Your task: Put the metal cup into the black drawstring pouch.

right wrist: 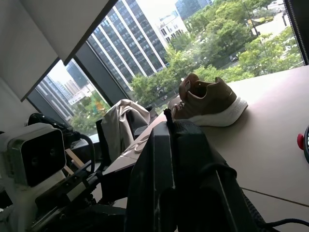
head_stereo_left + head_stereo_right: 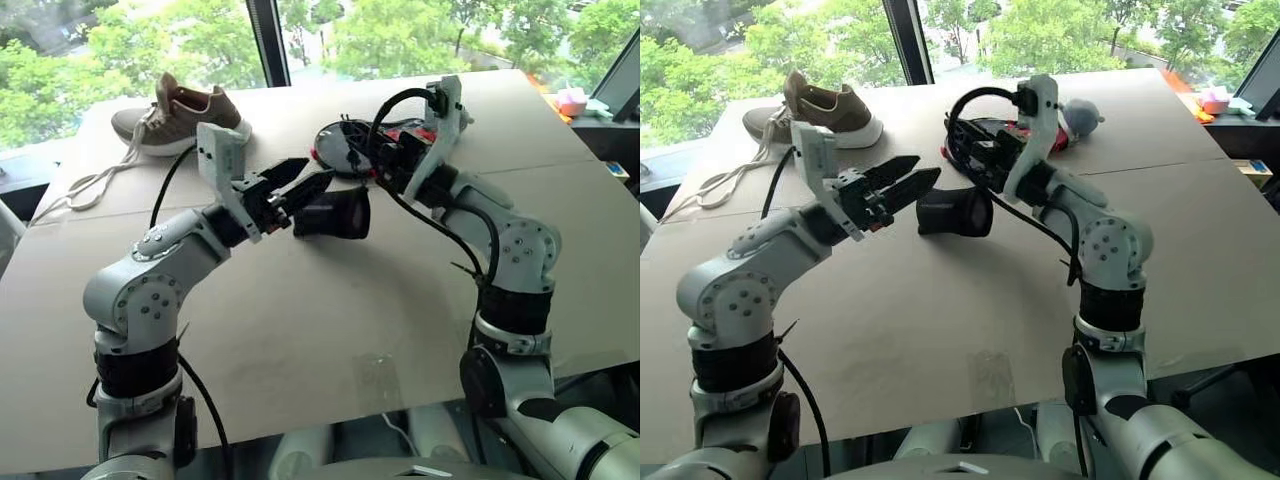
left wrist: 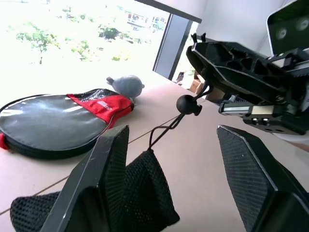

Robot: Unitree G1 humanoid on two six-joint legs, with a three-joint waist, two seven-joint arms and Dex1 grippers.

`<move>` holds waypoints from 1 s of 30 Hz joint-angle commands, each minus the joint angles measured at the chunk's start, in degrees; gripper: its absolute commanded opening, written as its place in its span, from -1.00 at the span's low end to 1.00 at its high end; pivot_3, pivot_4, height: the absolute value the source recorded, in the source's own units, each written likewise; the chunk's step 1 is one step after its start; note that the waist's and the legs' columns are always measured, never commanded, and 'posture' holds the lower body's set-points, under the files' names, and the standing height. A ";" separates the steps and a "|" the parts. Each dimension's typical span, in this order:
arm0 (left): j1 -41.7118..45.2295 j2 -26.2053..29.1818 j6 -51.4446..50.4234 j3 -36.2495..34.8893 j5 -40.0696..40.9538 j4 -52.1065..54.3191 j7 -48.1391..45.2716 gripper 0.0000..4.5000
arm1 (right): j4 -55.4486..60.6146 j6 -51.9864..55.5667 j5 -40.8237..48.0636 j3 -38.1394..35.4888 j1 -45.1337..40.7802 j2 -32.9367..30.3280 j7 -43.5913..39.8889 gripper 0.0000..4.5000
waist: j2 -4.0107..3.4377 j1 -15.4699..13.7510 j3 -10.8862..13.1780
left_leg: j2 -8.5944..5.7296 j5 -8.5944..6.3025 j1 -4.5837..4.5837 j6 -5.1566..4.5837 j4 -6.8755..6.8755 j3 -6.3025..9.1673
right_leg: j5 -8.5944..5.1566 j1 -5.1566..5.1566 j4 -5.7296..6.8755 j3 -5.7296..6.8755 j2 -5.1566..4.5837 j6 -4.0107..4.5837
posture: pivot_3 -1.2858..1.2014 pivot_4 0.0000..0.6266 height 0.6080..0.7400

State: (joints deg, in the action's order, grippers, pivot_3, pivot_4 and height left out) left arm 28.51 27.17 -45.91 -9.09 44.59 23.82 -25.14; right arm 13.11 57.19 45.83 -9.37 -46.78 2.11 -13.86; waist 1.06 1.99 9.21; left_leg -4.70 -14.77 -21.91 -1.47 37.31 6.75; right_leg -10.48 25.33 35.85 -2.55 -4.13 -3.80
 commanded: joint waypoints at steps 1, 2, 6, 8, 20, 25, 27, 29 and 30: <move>2.09 -0.59 5.81 3.39 -5.06 -0.12 -1.25 0.33 | 2.64 0.00 1.94 1.06 -1.93 -0.04 0.79 -1.00 | 0.00 0.12 0.00 | 0.00 0.00 0.00 0.00 0.00 0.01 | 0.00 0.00 0.00 0.00 0.00 0.00 | 0.03 -0.52 1.00; 2.30 -0.67 6.88 4.20 -6.13 -0.38 -1.70 0.33 | 2.62 -0.03 2.13 1.21 -2.08 -0.04 1.02 -1.00 | 0.00 0.21 0.00 | 0.00 0.00 0.00 0.00 -0.01 0.00 | 0.00 0.00 0.01 0.00 0.00 0.00 | 0.03 -0.52 1.00; 3.04 -1.88 9.69 6.03 -8.71 -1.96 -2.49 0.33 | 2.78 -0.39 2.85 1.88 -2.47 0.06 1.70 -1.00 | 0.00 0.35 0.00 | 0.01 0.00 0.00 0.00 -0.03 -0.01 | 0.00 0.03 0.01 -0.02 0.02 0.00 | 0.03 -0.52 1.00; 3.58 -2.57 10.19 5.60 -8.84 -2.82 -2.60 0.33 | 2.92 -0.49 3.20 2.03 -2.45 0.01 2.05 -1.00 | 0.00 0.33 0.00 | 0.01 0.00 -0.01 0.00 -0.03 -0.01 | 0.00 0.03 0.01 -0.02 0.01 0.00 | 0.03 -0.52 1.00; 4.46 -4.70 11.34 3.46 -7.41 -4.75 -3.63 -0.23 | 3.19 -0.79 4.22 2.84 -1.61 -0.32 3.33 -1.00 | 0.00 0.34 0.00 | 0.02 0.00 -0.02 -0.01 -0.02 0.01 | 0.00 0.03 0.01 0.00 0.02 0.00 | 0.03 -0.52 1.00; 4.40 -5.17 10.96 3.11 -6.93 -4.65 -3.73 -0.93 | 3.13 -0.83 4.49 2.97 -1.36 -0.41 3.66 -1.00 | 0.00 0.34 0.00 | 0.01 0.00 -0.03 -0.01 -0.02 0.01 | 0.00 0.03 0.01 0.00 0.01 -0.01 | 0.03 -0.52 1.00; 3.77 -4.85 10.49 3.69 -7.04 -4.41 -3.88 -0.93 | 3.23 -0.87 4.67 2.92 -1.34 -0.45 3.87 -1.00 | 0.00 0.34 0.00 | 0.01 0.00 -0.03 -0.01 -0.02 0.02 | 0.00 0.04 0.01 0.00 0.01 0.00 | 0.03 -0.52 1.00; 2.95 -4.24 10.05 4.57 -7.37 -4.16 -4.39 -0.93 | 3.28 -1.03 4.80 2.82 -1.43 -0.54 4.09 -1.00 | 0.00 0.36 0.00 | 0.01 0.00 -0.02 -0.01 -0.02 0.02 | 0.00 0.04 0.01 0.00 0.01 0.00 | 0.03 -0.52 1.00; 2.44 -3.90 9.83 5.09 -7.72 -4.12 -4.61 -0.93 | 3.31 -1.30 4.89 2.69 -1.70 -0.57 4.12 -1.00 | 0.00 0.36 0.00 | 0.01 0.00 -0.02 -0.01 -0.02 0.01 | 0.00 0.03 0.02 0.00 0.02 0.00 | 0.03 -0.52 1.00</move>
State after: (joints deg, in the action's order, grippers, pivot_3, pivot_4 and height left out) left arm 31.24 22.47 -36.14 -4.23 37.23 17.84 -29.03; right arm 13.59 57.26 49.50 -6.55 -47.65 1.49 -9.66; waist 1.06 2.35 9.21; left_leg -4.68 -14.77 -21.93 -1.48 37.29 6.76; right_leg -10.48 25.37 35.87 -2.55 -4.12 -3.81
